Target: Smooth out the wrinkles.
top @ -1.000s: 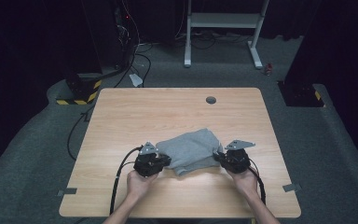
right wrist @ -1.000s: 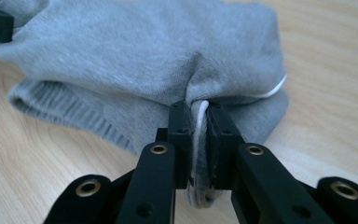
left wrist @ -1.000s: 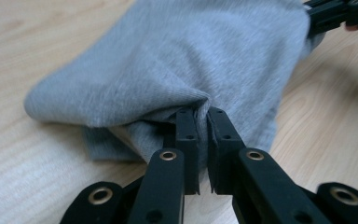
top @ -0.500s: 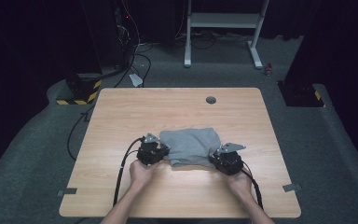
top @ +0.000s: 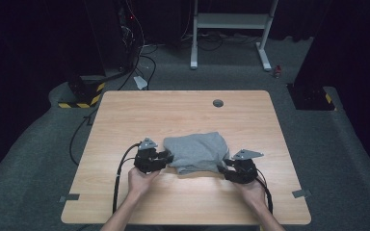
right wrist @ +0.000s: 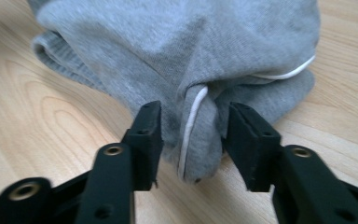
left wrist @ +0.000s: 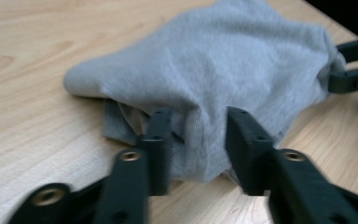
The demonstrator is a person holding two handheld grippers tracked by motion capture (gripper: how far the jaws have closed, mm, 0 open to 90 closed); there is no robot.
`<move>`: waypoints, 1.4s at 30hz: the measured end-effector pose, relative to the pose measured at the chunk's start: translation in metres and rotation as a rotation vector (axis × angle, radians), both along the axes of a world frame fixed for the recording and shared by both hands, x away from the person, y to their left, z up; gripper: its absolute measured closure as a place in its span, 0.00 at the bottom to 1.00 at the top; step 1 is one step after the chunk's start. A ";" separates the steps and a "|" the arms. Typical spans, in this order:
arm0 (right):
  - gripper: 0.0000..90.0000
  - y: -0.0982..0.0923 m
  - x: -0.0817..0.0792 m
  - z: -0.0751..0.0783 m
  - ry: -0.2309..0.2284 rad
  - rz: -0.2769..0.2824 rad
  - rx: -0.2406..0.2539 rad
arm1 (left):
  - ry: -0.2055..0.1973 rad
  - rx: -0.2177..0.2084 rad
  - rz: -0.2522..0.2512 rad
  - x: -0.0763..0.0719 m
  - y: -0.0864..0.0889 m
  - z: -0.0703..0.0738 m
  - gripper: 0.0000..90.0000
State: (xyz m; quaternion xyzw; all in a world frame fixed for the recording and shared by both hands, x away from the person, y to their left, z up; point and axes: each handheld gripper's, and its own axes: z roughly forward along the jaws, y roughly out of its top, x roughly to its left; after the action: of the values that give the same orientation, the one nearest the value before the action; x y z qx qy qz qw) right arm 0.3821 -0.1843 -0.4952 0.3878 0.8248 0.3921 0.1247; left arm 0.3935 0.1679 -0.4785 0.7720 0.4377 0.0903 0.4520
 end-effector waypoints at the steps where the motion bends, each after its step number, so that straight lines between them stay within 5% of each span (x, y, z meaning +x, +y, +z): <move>1: 0.57 -0.002 0.000 0.002 -0.002 0.001 0.010 | 0.002 -0.011 0.012 0.001 0.001 0.002 0.59; 9: 0.54 -0.013 0.022 0.028 -0.020 -0.080 0.088 | 0.048 0.014 0.110 0.027 0.002 0.011 0.46; 19: 0.50 0.012 0.084 0.022 0.096 -0.164 0.074 | 0.169 0.063 0.160 0.072 -0.016 0.000 0.43; 22: 0.57 0.019 0.093 0.018 0.123 -0.168 0.058 | 0.185 0.076 0.144 0.077 -0.022 -0.002 0.56; 28: 0.90 0.024 0.096 0.018 0.089 -0.146 0.000 | 0.188 0.082 0.115 0.079 -0.026 -0.004 0.90; 31: 0.92 0.025 0.092 0.023 0.059 -0.132 -0.011 | 0.150 0.077 0.114 0.076 -0.026 0.000 0.92; 35: 0.93 0.025 0.085 0.032 0.004 -0.112 -0.008 | 0.077 0.019 0.103 0.068 -0.021 0.015 0.92; 42: 0.93 0.020 0.061 0.051 -0.094 -0.068 0.023 | -0.045 -0.031 0.038 0.038 -0.013 0.041 0.92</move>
State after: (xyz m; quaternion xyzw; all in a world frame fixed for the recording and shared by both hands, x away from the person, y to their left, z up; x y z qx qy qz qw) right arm 0.4434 -0.1639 -0.4437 0.3981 0.7999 0.4149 0.1719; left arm 0.4317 0.1553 -0.4374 0.7542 0.4435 0.1096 0.4717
